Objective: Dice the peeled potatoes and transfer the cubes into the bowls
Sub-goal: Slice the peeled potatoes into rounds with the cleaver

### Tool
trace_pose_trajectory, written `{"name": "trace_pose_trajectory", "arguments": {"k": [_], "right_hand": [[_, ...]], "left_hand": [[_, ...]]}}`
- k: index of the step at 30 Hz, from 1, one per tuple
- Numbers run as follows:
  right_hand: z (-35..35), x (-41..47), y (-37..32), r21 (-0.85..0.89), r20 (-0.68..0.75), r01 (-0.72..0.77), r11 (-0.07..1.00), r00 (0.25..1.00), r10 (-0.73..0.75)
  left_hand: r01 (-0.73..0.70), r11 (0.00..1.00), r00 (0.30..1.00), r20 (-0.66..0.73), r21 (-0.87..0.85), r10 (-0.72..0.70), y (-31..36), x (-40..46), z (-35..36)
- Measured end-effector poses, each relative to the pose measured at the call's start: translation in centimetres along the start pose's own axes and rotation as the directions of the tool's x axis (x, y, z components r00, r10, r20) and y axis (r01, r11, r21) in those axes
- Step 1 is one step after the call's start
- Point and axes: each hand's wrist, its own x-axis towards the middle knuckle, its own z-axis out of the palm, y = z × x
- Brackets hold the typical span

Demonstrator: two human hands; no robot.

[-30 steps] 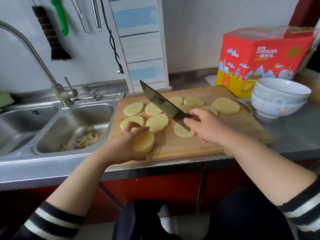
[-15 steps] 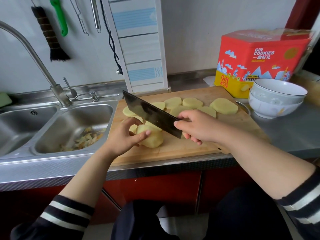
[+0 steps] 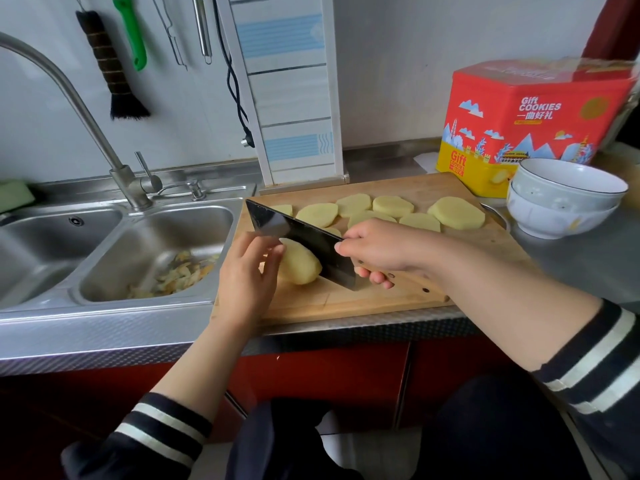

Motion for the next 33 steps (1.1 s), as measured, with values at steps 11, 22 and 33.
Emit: {"name": "trace_pose_trajectory", "arguments": {"k": [11, 22, 33], "right_hand": [[-0.2, 0.4, -0.6, -0.059, 0.009, -0.014, 0.998, 1.0, 0.014], [-1.0, 0.4, -1.4, -0.164, 0.016, -0.025, 0.986, 0.999, 0.028], [-0.2, 0.5, -0.5, -0.186, 0.048, -0.08, 0.979, 0.995, 0.09]], "left_hand": [[-0.308, 0.948, 0.949, -0.05, 0.081, 0.313, 0.7, 0.0, 1.2], [-0.305, 0.942, 0.94, -0.117, 0.14, 0.322, 0.8, 0.1, 1.4], [-0.28, 0.951, 0.946, -0.128, 0.133, 0.297, 0.8, 0.1, 1.2]]}}
